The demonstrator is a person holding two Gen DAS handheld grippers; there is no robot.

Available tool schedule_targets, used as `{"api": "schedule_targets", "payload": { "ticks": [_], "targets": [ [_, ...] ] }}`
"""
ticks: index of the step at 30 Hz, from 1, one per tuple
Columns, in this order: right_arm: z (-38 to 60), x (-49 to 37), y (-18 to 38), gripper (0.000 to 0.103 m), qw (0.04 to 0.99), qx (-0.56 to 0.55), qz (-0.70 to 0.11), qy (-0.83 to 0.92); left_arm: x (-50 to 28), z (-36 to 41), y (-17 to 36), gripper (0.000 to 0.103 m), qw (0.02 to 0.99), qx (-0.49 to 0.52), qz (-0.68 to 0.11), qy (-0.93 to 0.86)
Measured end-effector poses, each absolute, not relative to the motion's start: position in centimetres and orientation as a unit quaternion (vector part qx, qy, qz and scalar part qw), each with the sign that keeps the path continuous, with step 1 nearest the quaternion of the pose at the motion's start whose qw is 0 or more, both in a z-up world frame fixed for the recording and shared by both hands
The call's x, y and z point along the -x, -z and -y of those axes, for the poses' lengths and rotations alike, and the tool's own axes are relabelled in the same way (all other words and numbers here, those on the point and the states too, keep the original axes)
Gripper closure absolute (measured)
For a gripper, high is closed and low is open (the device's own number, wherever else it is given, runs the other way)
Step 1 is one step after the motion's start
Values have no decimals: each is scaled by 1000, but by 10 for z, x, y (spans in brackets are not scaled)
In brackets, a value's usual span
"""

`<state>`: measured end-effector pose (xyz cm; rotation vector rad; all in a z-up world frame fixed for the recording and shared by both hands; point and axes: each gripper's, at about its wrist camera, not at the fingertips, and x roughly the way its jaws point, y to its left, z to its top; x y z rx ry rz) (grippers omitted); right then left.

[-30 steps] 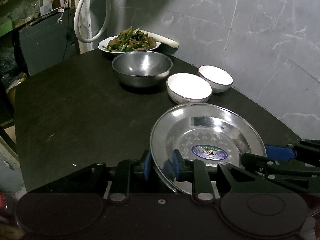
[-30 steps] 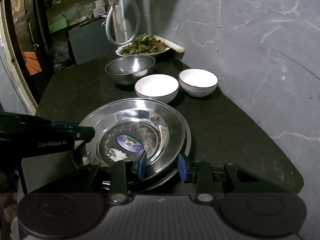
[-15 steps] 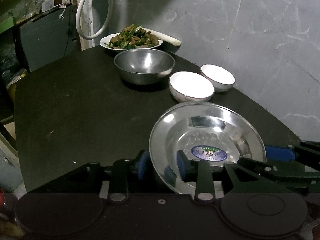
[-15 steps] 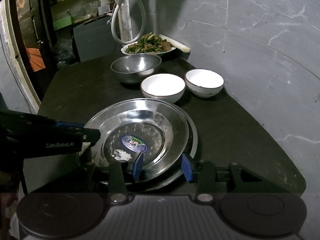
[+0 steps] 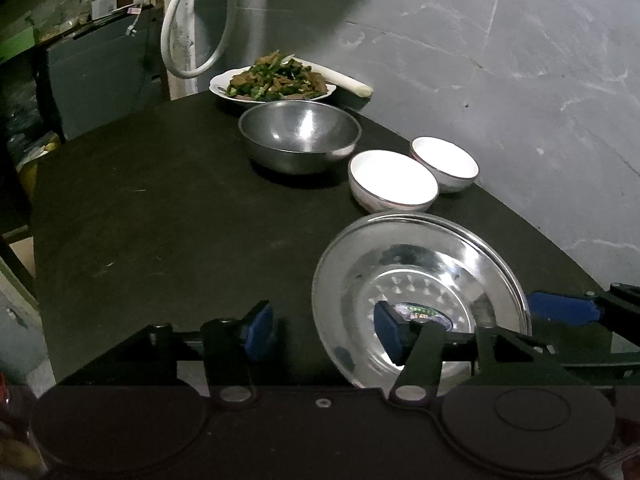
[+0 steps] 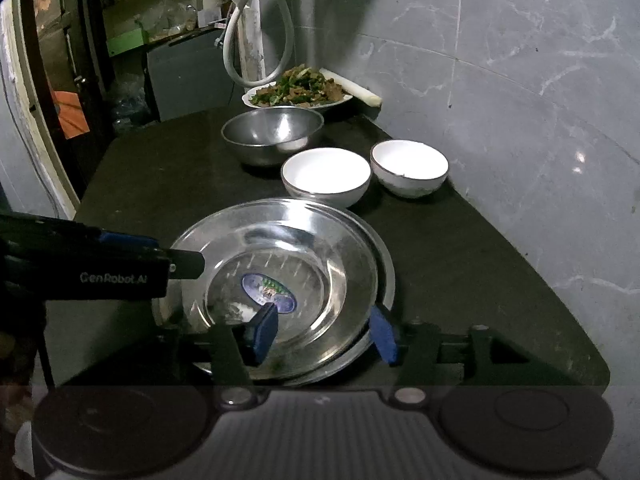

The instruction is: Organize plates and bowls

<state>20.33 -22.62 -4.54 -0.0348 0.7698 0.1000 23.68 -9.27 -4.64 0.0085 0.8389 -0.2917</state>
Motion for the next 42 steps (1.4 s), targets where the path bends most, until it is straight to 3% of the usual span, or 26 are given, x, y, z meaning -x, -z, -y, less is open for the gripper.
{"api": "schedule_targets", "payload": {
  "ticks": [5, 10, 15, 26, 42],
  "targets": [
    [224, -205, 44, 35, 927, 23, -370, -50, -240, 89, 44, 30, 905, 3, -404, 131],
    [223, -207, 43, 15, 930, 21, -364, -46, -243, 83, 43, 11, 909, 9, -401, 115],
    [225, -212, 43, 1, 934, 9, -356, -38, -250, 76, 43, 1, 913, 15, -395, 97],
    [225, -239, 48, 0, 937, 20, -347, -29, -296, 38, 47, 1, 919, 64, -387, 44],
    [216, -369, 33, 2, 951, 44, -302, -57, -417, 30, 47, 1, 924, 119, -362, 43]
  ]
}}
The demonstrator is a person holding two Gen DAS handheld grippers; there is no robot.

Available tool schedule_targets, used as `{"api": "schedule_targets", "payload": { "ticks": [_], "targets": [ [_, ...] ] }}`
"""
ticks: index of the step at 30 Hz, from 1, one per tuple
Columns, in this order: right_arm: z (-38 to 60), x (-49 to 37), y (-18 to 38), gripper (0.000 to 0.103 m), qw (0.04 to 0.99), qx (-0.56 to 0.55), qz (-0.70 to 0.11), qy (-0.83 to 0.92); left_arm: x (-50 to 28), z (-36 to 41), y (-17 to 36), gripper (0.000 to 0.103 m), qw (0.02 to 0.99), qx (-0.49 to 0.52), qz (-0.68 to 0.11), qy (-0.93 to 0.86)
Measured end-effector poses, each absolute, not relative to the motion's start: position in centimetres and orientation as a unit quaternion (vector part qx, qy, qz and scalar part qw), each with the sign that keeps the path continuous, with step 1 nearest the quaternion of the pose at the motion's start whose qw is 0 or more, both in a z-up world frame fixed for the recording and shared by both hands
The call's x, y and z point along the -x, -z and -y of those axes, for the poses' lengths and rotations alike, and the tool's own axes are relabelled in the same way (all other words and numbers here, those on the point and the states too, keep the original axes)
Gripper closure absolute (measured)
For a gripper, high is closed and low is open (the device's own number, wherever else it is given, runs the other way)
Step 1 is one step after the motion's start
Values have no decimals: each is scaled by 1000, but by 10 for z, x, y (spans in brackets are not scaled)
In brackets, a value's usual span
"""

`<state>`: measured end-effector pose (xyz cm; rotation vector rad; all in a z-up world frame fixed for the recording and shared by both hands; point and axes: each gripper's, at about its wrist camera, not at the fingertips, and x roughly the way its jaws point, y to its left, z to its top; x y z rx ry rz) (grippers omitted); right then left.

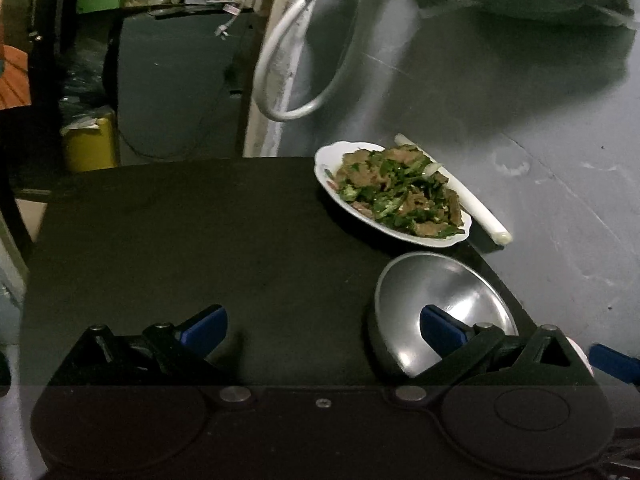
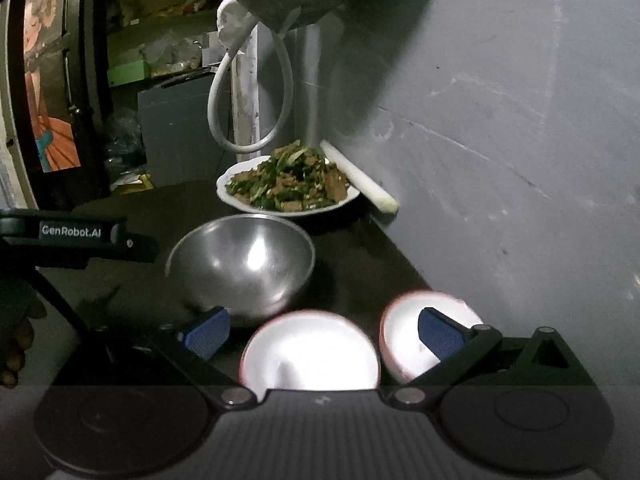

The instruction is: Organize plates and bowls

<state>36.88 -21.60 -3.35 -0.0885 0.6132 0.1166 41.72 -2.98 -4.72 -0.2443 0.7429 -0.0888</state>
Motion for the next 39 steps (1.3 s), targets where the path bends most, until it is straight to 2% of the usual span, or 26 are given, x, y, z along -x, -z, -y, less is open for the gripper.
{"api": "schedule_targets", "payload": {
  "ticks": [5, 8, 14, 16, 18, 21, 25, 39],
  "targets": [
    [210, -402, 42, 16, 946, 64, -309, -68, -431, 41, 52, 1, 921, 111, -367, 64],
    [207, -414, 45, 22, 943, 73, -315, -76, -432, 46, 54, 9, 921, 110, -366, 78],
    [205, -428, 51, 47, 934, 78, -336, -95, -435, 47, 59, 44, 912, 122, -379, 96],
    [204, -433, 54, 56, 931, 75, -343, -102, -436, 46, 60, 75, 907, 128, -387, 105],
    [203, -436, 55, 63, 929, 72, -348, -108, -437, 45, 63, 87, 901, 142, -393, 117],
    [201, -439, 56, 77, 926, 73, -352, -117, -434, 42, 63, 88, 898, 153, -395, 115],
    [200, -437, 54, 84, 925, 70, -354, -119, -424, 36, 57, 92, 900, 153, -394, 108],
    [182, -365, 13, 86, 929, 39, -329, -165, -326, -5, 13, 94, 897, 185, -393, 78]
  ]
}}
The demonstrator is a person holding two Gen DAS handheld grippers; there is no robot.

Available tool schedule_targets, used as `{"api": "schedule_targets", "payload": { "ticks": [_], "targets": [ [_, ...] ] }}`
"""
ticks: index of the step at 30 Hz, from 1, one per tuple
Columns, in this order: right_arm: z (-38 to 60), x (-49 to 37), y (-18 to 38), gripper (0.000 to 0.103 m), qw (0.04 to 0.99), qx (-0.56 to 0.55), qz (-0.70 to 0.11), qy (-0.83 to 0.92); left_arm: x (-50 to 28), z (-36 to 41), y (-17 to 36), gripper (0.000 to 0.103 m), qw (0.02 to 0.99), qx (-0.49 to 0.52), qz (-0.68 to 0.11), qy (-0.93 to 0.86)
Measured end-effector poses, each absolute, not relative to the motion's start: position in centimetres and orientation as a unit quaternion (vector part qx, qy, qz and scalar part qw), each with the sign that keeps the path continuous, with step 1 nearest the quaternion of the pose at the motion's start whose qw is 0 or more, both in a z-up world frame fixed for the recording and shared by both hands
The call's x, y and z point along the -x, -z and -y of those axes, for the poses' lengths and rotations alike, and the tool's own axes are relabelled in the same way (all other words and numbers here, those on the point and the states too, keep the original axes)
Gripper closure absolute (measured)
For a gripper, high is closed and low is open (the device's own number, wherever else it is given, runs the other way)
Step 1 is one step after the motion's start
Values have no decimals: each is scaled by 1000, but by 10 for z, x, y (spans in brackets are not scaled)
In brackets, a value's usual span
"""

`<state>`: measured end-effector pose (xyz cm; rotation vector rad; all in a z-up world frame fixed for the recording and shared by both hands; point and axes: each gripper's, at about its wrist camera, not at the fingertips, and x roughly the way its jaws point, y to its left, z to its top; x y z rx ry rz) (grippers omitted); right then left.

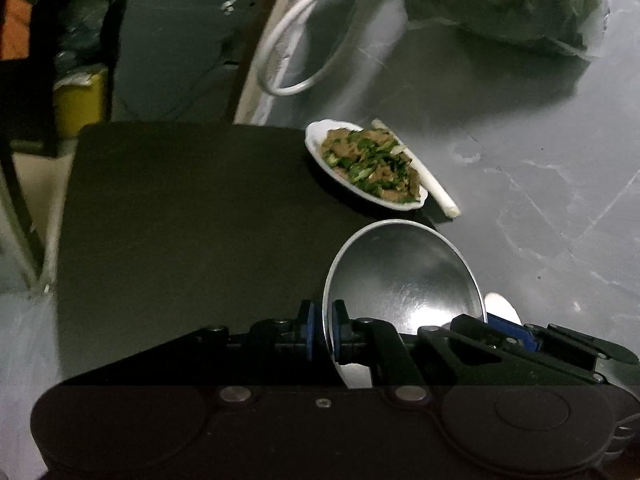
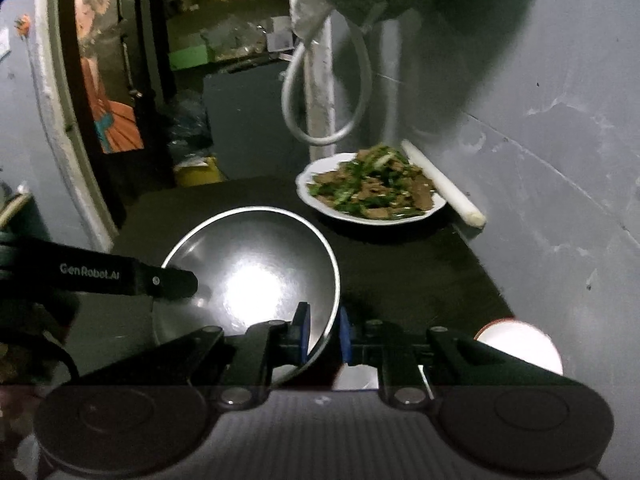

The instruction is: Organize plates and bowls

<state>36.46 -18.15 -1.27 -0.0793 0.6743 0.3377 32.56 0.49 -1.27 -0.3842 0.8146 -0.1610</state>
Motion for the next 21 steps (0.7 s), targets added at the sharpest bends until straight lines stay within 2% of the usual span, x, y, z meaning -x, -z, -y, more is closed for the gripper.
{"api": "schedule_targets", "payload": {
  "ticks": [10, 21],
  "targets": [
    [164, -279, -4, 86, 913, 36, -342, -219, -241, -31, 9, 94, 868, 195, -454, 55],
    [166, -207, 14, 86, 880, 30, -402, -251, -178, -29, 29, 94, 825, 172, -532, 81]
  ]
}}
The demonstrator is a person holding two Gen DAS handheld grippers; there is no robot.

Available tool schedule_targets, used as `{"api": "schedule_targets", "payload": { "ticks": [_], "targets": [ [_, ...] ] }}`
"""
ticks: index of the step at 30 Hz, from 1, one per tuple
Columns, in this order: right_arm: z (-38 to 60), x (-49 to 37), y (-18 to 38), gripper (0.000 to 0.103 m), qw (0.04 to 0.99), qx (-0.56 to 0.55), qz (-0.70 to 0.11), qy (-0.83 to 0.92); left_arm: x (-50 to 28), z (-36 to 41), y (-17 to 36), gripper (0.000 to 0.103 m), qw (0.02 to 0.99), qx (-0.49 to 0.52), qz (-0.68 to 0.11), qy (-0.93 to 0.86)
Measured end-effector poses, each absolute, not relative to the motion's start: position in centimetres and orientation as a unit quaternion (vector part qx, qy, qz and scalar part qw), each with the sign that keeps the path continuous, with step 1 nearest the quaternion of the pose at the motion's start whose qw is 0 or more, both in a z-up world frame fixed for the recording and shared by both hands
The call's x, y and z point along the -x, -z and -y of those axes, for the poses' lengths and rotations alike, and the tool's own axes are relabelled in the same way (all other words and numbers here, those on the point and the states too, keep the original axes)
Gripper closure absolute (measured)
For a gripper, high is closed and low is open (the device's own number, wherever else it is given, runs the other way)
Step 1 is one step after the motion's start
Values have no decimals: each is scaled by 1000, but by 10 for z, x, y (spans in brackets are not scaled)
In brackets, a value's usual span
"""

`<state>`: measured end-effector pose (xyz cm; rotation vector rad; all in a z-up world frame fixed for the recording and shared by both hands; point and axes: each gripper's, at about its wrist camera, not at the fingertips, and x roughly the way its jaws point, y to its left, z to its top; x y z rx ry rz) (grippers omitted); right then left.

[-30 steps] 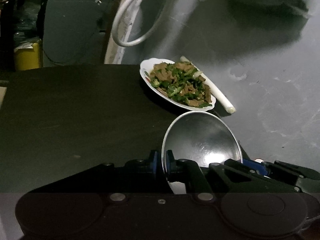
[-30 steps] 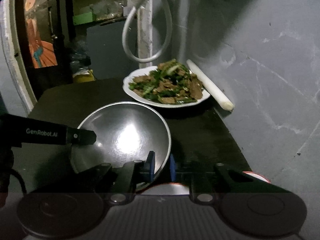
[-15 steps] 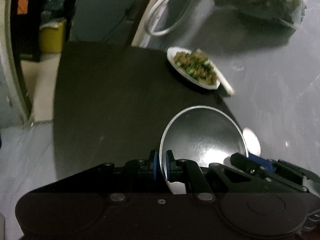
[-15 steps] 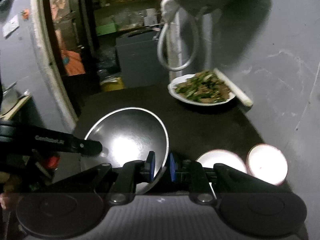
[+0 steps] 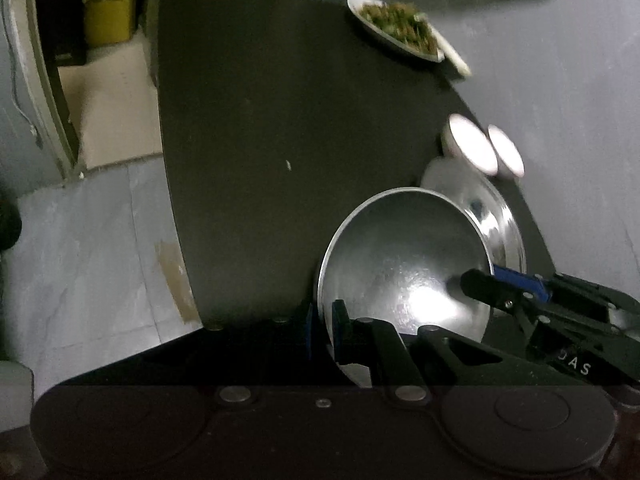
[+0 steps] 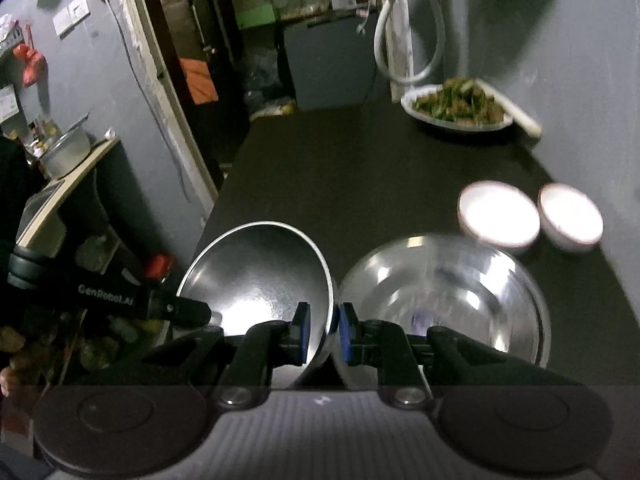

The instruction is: Organize plates and bowls

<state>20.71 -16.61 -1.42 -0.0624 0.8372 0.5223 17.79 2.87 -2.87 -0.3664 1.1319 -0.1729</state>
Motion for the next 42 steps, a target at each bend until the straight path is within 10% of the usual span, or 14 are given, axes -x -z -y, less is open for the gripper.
{"api": "schedule_targets", "payload": {
  "ticks": [23, 34, 42],
  "targets": [
    [190, -174, 33, 82, 835, -9, -490, -249, -176, -17, 25, 81, 806, 132, -567, 105],
    [208, -170, 22, 46, 855, -25, -472, -213, -184, -31, 6, 31, 834, 137, -530, 65],
    [229, -174, 10, 11, 882, -40, -438, -170, -207, -26, -5, 12, 854, 110, -507, 48]
  ]
}}
